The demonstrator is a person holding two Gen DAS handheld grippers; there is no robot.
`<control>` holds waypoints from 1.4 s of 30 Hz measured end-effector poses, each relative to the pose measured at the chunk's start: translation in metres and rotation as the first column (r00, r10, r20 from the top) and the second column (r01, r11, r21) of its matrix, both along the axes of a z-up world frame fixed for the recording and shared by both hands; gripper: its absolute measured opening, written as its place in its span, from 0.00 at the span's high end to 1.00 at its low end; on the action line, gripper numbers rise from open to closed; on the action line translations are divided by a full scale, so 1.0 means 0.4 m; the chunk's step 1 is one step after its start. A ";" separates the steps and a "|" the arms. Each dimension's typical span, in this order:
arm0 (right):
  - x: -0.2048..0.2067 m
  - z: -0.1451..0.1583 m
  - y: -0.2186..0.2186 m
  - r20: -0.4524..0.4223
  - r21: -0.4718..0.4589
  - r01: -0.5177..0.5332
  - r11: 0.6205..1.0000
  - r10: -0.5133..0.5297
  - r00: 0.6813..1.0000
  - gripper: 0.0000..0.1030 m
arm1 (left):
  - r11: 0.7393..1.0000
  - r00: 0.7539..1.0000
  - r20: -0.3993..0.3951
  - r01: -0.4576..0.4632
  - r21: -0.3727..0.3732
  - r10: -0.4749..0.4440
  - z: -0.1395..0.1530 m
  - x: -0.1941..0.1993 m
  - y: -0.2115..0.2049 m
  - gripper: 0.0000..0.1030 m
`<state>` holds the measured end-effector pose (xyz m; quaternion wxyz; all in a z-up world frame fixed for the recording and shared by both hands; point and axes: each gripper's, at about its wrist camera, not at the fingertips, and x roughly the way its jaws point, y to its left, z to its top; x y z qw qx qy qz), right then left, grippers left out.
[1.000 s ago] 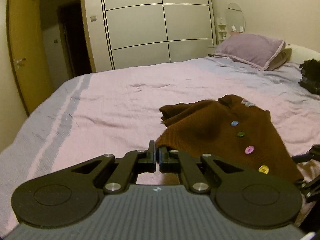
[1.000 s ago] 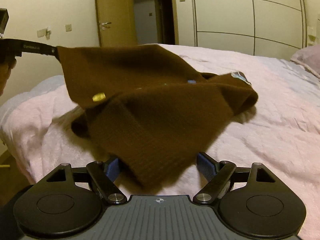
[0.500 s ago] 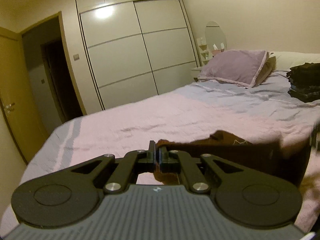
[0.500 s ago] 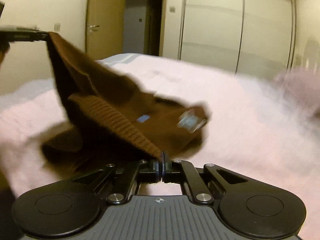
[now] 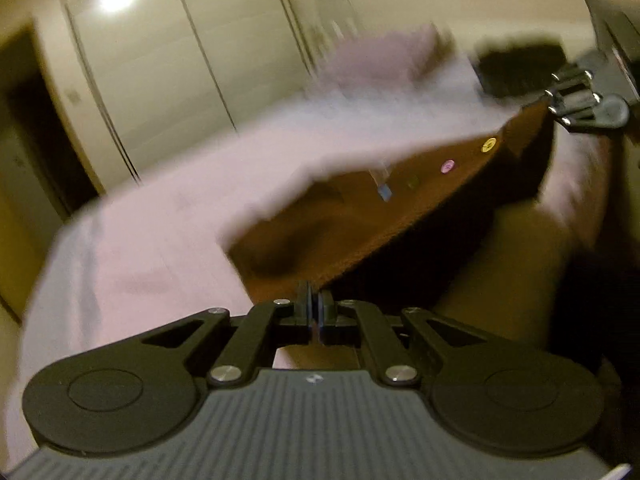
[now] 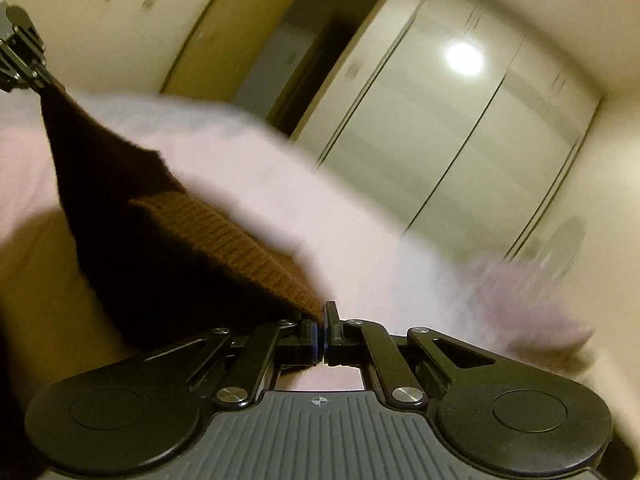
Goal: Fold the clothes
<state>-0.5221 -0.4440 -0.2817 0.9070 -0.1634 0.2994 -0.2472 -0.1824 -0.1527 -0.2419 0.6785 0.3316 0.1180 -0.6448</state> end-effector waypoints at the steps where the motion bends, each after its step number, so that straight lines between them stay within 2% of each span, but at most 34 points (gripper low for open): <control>1: -0.009 -0.052 0.003 -0.049 0.058 -0.004 0.998 0.007 0.999 0.99 | 0.998 1.000 -0.022 0.008 0.056 -0.007 -0.042 -0.012 0.007 0.98; 3: -0.032 -0.132 0.011 -0.131 0.155 -0.004 0.988 0.024 0.991 0.98 | 0.988 0.999 -0.046 0.017 0.151 -0.010 -0.109 -0.034 0.025 0.97; 5: -0.057 -0.165 0.018 -0.166 0.208 0.007 0.978 0.029 0.986 0.97 | 0.976 0.998 -0.066 0.025 0.214 -0.011 -0.154 -0.050 0.045 0.95; 8: -0.091 -0.148 0.001 -0.137 0.262 0.006 0.965 0.031 0.990 0.91 | 0.979 0.994 -0.110 0.015 0.206 0.008 -0.147 -0.021 0.063 0.93; 10: -0.107 -0.138 -0.024 -0.094 0.286 0.013 0.958 0.015 0.995 0.75 | 0.986 0.992 -0.115 -0.032 0.163 0.052 -0.116 0.016 0.048 0.86; 11: -0.099 -0.129 -0.041 -0.067 0.286 0.015 0.958 0.005 0.998 0.53 | 0.989 0.991 -0.116 -0.057 0.139 0.073 -0.100 0.034 0.038 0.85; 12: -0.085 -0.114 -0.058 -0.038 0.282 0.017 0.959 -0.006 0.999 0.40 | 0.991 0.989 -0.117 -0.078 0.113 0.091 -0.084 0.051 0.027 0.80; 13: -0.070 -0.099 -0.072 -0.013 0.287 0.015 0.958 -0.011 1.000 0.39 | 0.991 0.987 -0.120 -0.099 0.084 0.109 -0.067 0.075 0.004 0.73; 16: -0.020 -0.063 -0.113 0.040 0.326 -0.004 0.945 -0.010 0.999 0.39 | 0.987 0.975 -0.154 -0.158 0.017 0.159 -0.037 0.153 -0.082 0.69; 20: 0.071 -0.036 -0.179 0.076 0.350 -0.032 0.936 0.006 0.997 0.39 | 0.981 0.960 -0.207 -0.194 -0.016 0.187 -0.025 0.258 -0.240 0.64; 23: 0.137 -0.018 -0.254 0.121 0.395 -0.054 0.917 0.006 0.993 0.39 | 0.976 0.940 -0.273 -0.218 -0.020 0.204 -0.044 0.336 -0.373 0.62; 27: 0.211 0.014 -0.356 0.188 0.460 -0.070 0.885 -0.020 0.982 0.39 | 0.973 0.925 -0.308 -0.229 0.010 0.221 -0.077 0.442 -0.535 0.61; 31: 0.333 0.010 -0.473 0.166 0.467 -0.085 0.880 0.008 0.986 0.39 | 0.974 0.930 -0.288 -0.213 0.078 0.227 -0.141 0.538 -0.691 0.61; 34: 0.432 -0.022 -0.562 0.134 0.470 -0.111 0.876 0.054 0.990 0.39 | 0.973 0.936 -0.275 -0.187 0.137 0.219 -0.196 0.602 -0.798 0.62; 39: 0.629 -0.083 -0.754 0.126 0.545 -0.164 0.822 0.113 0.986 0.39 | 0.976 0.923 -0.336 -0.139 0.166 0.189 -0.243 0.664 -0.868 0.60; 42: 0.707 -0.137 -0.856 0.152 0.632 -0.163 0.757 0.085 0.985 0.39 | 0.980 0.898 -0.406 -0.105 0.170 0.167 -0.253 0.697 -0.882 0.60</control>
